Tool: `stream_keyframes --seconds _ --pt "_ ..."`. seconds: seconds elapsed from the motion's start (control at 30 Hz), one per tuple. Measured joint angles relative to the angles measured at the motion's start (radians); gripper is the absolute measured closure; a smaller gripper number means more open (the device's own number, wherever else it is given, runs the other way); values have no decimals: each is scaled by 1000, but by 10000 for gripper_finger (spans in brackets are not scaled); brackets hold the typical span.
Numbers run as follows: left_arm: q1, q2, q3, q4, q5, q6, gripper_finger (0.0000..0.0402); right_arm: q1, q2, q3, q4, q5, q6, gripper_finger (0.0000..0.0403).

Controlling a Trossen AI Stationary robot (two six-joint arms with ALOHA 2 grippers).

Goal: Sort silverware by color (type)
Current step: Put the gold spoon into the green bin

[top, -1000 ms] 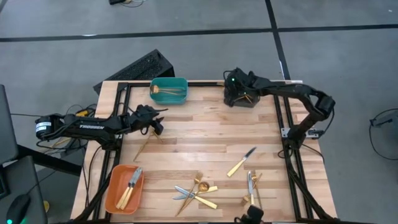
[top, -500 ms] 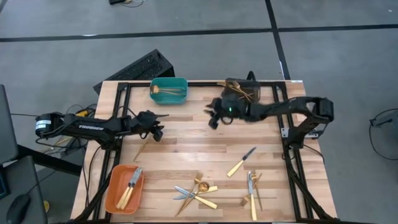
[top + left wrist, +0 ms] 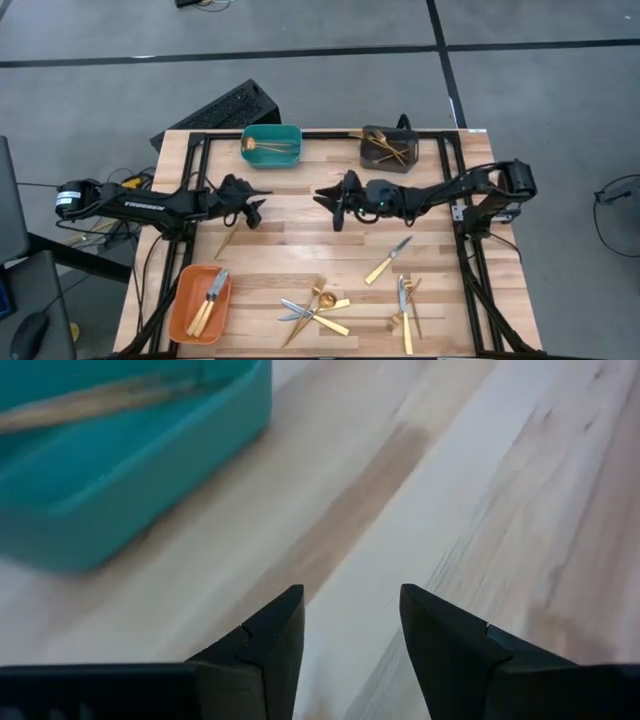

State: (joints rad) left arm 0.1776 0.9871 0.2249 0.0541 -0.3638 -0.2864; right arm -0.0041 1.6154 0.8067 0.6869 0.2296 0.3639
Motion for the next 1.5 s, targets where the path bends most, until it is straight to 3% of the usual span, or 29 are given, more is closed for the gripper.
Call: stream_keyframes --seconds 0.23,0.43,0.5,0.63,0.73,0.9,1.1,1.3,1.5 --pt "1 3 0 -65 -118 -38 248 16 105 0 59 80 158 271" --pt "1 3 0 -64 -120 -112 248 11 181 22 89 83 212 271" --pt "1 -4 0 -73 -103 -156 248 7 204 50 97 72 212 271" --pt "-21 -56 14 -146 53 -199 248 0 207 95 80 48 176 271" --pt "-76 -117 16 -162 57 -229 248 2 202 120 71 33 108 271" --pt "-161 -241 17 -284 -89 -343 248 0 196 150 58 29 21 271" --pt "-214 -313 16 -515 -320 -603 248 -42 196 157 50 30 -33 271" --pt "-213 -287 16 -567 -359 -732 248 -89 196 157 38 30 -32 271" --pt "-212 -226 16 -642 -359 -864 248 -83 196 157 -89 30 -33 271"
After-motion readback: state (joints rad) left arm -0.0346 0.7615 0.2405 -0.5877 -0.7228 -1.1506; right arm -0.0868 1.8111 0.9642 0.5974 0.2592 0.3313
